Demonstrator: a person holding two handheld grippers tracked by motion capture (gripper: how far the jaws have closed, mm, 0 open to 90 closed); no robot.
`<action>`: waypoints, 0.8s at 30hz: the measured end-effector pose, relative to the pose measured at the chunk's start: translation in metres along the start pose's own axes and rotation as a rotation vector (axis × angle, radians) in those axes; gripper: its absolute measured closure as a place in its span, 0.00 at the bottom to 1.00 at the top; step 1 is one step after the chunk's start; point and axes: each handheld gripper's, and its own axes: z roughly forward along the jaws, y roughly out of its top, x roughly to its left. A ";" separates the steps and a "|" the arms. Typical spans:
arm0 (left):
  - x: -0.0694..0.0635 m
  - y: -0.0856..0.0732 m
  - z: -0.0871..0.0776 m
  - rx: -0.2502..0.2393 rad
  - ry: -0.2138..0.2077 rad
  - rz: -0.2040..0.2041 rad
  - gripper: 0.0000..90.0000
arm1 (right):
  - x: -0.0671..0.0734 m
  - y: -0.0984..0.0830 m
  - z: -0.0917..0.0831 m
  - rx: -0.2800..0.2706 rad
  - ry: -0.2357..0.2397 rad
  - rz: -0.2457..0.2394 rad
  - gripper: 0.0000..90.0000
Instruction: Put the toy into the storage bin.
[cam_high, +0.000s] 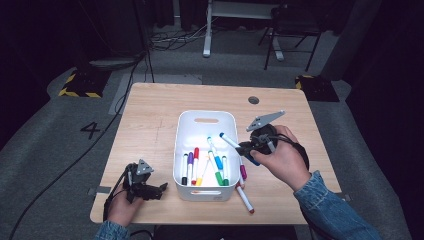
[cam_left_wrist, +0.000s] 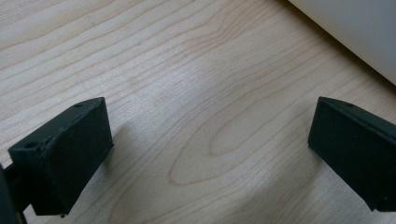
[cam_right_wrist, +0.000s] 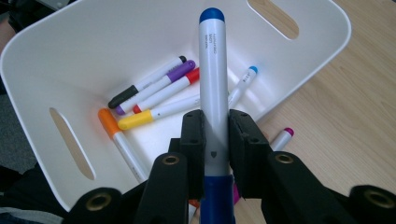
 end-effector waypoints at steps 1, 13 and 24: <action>0.000 0.000 0.000 0.001 -0.002 0.002 0.00 | 0.001 0.002 0.001 -0.003 0.005 -0.004 0.86; 0.001 0.001 0.001 0.003 -0.017 0.006 0.00 | 0.012 0.025 0.015 -0.031 0.061 -0.021 0.86; 0.001 0.001 0.001 0.003 -0.015 0.007 0.00 | 0.016 0.031 0.034 -0.052 0.101 -0.026 0.86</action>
